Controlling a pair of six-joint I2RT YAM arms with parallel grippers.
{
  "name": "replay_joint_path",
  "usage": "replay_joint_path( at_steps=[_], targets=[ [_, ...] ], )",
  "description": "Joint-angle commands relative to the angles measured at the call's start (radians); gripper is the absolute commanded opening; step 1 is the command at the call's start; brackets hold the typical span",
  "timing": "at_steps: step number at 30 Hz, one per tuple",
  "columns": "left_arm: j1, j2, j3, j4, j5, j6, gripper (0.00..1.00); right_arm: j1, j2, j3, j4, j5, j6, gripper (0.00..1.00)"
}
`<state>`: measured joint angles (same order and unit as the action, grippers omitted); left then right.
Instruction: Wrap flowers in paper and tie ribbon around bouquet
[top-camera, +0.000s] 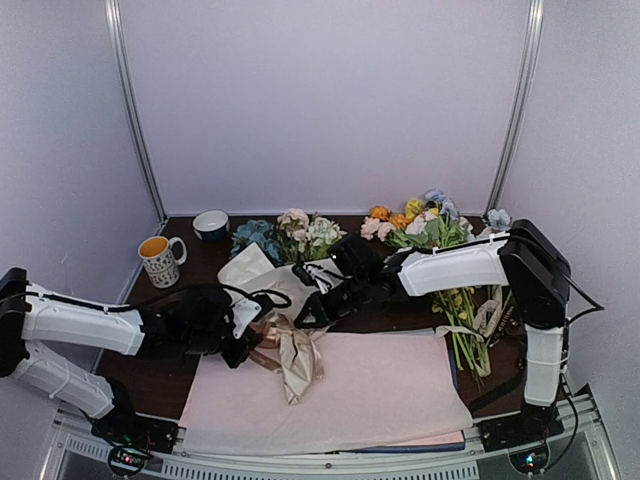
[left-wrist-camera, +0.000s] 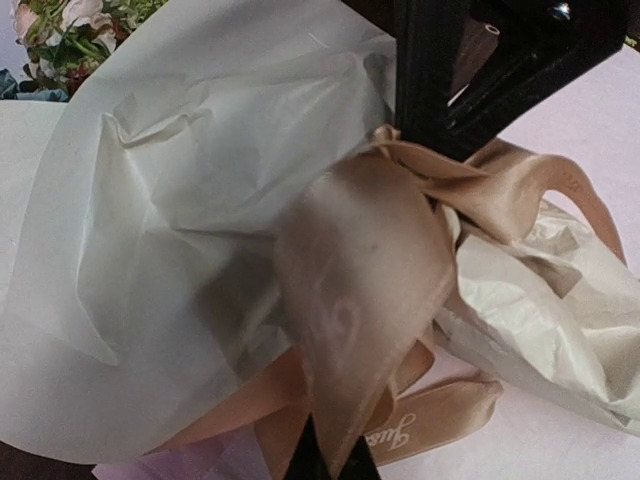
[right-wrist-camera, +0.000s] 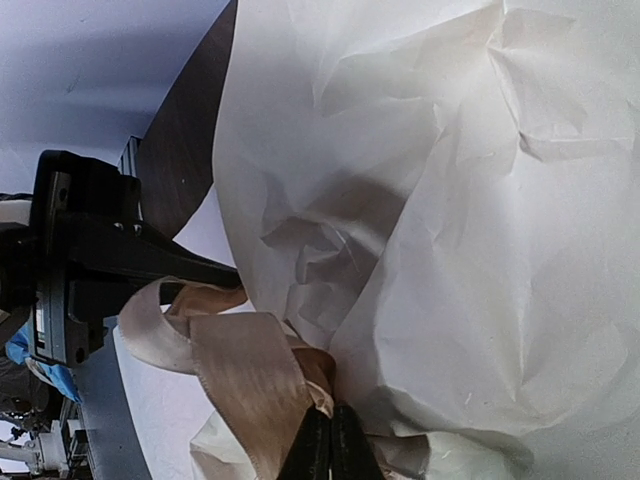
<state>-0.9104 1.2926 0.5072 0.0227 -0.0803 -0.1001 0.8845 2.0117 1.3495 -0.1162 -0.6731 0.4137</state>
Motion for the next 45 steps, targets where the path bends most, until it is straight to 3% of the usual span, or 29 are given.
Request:
replay_joint_path(
  at_steps=[1, 9, 19, 30, 45],
  targets=[
    [0.011, -0.024, 0.042, 0.022, -0.011, -0.013, 0.00, -0.006, -0.059, 0.014, -0.012, 0.037, -0.014, 0.01],
    [0.049, -0.085, 0.019, -0.135, -0.012, -0.190, 0.00, -0.037, -0.093, -0.036, 0.015, 0.081, 0.028, 0.00],
    [0.122, -0.075, -0.050, -0.181, 0.034, -0.336, 0.00, -0.078, -0.180, -0.189, 0.025, 0.110, 0.048, 0.00],
    [0.176, -0.022, -0.039, -0.152, 0.070, -0.323, 0.00, -0.083, -0.200, -0.228, 0.013, 0.102, 0.054, 0.00],
    [0.243, 0.011, -0.127, -0.081, 0.081, -0.414, 0.00, -0.109, -0.204, -0.391, 0.037, 0.106, 0.056, 0.00]
  ],
)
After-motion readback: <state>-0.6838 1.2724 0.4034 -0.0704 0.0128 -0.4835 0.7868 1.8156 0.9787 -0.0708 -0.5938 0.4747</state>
